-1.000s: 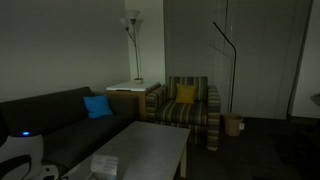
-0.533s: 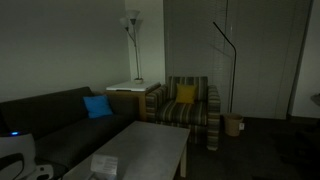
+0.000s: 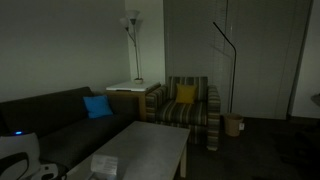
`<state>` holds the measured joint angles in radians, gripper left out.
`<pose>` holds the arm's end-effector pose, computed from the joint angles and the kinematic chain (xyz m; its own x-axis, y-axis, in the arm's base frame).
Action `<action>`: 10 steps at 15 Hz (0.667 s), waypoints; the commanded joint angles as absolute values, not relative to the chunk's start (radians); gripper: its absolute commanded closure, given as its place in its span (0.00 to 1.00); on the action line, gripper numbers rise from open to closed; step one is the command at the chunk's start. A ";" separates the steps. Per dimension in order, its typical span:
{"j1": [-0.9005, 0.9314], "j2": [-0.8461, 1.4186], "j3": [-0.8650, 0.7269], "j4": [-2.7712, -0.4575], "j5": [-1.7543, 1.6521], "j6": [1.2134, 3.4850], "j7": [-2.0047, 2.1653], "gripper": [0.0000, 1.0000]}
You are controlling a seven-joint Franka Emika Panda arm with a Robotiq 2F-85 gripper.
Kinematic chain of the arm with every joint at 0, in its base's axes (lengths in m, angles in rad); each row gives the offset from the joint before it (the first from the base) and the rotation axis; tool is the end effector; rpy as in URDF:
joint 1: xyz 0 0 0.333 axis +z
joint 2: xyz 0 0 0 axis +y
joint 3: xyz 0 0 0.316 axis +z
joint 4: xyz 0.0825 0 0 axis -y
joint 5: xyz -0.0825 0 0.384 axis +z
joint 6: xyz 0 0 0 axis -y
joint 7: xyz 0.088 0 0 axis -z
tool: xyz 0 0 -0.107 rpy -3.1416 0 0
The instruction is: Move mug from the white plate to the table
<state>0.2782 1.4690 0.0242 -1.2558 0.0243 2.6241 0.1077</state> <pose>0.6027 0.1852 -0.1499 0.9828 0.1522 -0.1041 0.1506 -0.9883 -0.0228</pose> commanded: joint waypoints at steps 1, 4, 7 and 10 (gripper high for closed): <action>0.285 1.471 0.013 -1.278 0.008 2.654 0.135 0.55; 0.276 1.475 0.014 -1.257 0.007 2.648 0.125 0.32; 0.277 1.474 0.016 -1.247 0.003 2.659 0.118 0.12; 0.293 1.473 0.011 -1.229 -0.014 2.659 0.112 0.00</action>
